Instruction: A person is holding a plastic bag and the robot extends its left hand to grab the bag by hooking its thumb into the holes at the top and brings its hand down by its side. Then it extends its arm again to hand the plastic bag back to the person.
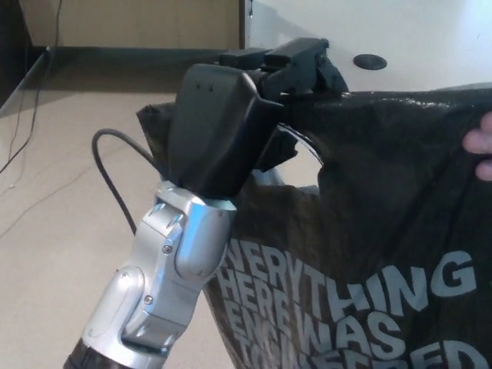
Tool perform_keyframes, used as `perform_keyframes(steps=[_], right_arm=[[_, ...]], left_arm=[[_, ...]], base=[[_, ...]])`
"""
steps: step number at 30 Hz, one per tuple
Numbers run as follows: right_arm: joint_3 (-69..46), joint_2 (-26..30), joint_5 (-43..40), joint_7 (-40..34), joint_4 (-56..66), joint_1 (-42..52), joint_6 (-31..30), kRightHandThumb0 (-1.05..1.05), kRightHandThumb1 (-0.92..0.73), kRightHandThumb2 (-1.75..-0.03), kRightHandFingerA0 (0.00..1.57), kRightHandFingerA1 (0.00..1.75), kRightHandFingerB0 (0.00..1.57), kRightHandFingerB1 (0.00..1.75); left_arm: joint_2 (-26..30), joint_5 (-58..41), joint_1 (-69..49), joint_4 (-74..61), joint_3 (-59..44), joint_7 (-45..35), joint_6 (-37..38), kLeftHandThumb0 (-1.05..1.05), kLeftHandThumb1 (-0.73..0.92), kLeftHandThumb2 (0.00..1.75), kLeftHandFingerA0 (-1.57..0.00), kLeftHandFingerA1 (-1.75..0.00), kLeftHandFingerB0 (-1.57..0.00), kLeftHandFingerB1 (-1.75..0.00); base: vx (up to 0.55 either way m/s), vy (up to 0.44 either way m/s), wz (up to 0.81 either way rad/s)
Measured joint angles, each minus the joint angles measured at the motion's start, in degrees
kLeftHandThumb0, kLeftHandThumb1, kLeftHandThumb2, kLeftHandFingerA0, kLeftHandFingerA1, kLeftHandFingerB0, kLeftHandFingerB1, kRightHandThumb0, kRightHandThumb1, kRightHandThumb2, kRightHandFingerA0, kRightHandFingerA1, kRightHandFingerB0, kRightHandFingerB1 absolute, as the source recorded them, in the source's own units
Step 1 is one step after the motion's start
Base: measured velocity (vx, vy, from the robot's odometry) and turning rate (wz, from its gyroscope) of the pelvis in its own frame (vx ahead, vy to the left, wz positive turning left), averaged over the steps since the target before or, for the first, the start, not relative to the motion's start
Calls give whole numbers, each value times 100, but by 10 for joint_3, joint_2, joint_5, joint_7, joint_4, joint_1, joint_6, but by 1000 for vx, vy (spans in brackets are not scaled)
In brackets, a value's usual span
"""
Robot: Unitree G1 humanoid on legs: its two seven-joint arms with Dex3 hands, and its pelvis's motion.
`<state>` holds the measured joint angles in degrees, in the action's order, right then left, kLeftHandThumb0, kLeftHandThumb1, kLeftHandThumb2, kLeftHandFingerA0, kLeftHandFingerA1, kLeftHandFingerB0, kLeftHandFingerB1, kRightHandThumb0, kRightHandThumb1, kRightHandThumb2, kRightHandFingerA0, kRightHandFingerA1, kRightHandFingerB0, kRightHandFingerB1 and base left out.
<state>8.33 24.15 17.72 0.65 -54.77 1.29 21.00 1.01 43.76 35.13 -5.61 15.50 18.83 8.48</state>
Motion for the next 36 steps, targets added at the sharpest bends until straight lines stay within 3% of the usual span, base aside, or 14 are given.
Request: perform_keyframes(steps=[3,5,8,14,16,23,24,26,27,29,30,32,35,36], right_arm=[[0,2,0,1,2,0,-2,-35,-69,-59,73,49,57,41],[0,5,0,2,3,0,-4,-34,-70,-60,72,50,57,42],[0,11,1,4,7,2,-5,-35,-70,-60,74,50,58,41],[2,15,1,8,9,3,-4,-34,-70,-60,74,50,60,42],[2,16,1,9,12,3,-5,-35,-70,-60,72,49,57,42],[3,15,2,9,14,1,-6,-34,-68,-59,71,48,57,41],[3,16,2,10,15,1,-7,-39,-59,-80,65,59,52,52],[1,16,1,11,16,2,-8,-30,-69,-60,71,49,55,40],[1,16,1,11,17,2,-9,-38,-59,-80,66,59,50,51],[1,15,0,12,17,2,-10,-38,-59,-80,66,59,49,51],[1,15,0,13,17,2,-10,-39,-59,-80,65,58,48,50],[1,15,0,14,17,2,-12,-38,-60,-78,63,57,47,49],[1,15,0,16,17,3,-13,-38,-60,-79,63,57,48,50],[1,15,0,16,17,5,-13,-39,-60,-79,63,57,47,50]], left_arm=[[6,-2,-8,0,-13,12,13,-10,74,76,-85,-173,-66,-136],[12,-5,-21,-2,-22,18,21,-13,77,67,-90,-170,-77,-100],[24,-14,-44,-6,-41,26,36,-11,73,64,-88,-172,-66,-130],[66,-30,-79,0,-93,37,64,-11,71,80,-74,-146,-74,-116],[81,-39,-86,8,-110,38,72,-10,73,77,-88,-159,-74,-121],[118,-66,-97,34,-156,42,106,-11,74,69,-89,-170,-82,-111],[127,-69,-101,36,-167,43,111,-10,70,75,-87,-170,-80,-114],[136,-73,-112,35,-183,44,114,-8,59,90,-106,-157,-86,-117],[142,-75,-117,35,-190,44,116,-6,56,93,-103,-161,-85,-122],[151,-83,-130,35,-203,44,120,-5,64,91,-92,-168,-79,-124],[154,-88,-136,35,-210,44,123,-5,59,90,-106,-160,-87,-120],[160,-94,-147,36,-219,44,129,-10,68,84,-89,-167,-82,-118],[166,-104,-178,39,-236,46,142,-5,56,94,-106,-156,-87,-116],[167,-107,-191,42,-241,48,147,-2,66,87,-92,-169,-76,-124]], base=[[0,0,0],[0,0,0],[0,0,0],[0,0,0],[0,0,0],[0,0,0],[0,0,0],[0,0,0],[0,0,0],[0,0,0],[0,0,0],[0,0,0],[0,0,0],[0,0,0]])
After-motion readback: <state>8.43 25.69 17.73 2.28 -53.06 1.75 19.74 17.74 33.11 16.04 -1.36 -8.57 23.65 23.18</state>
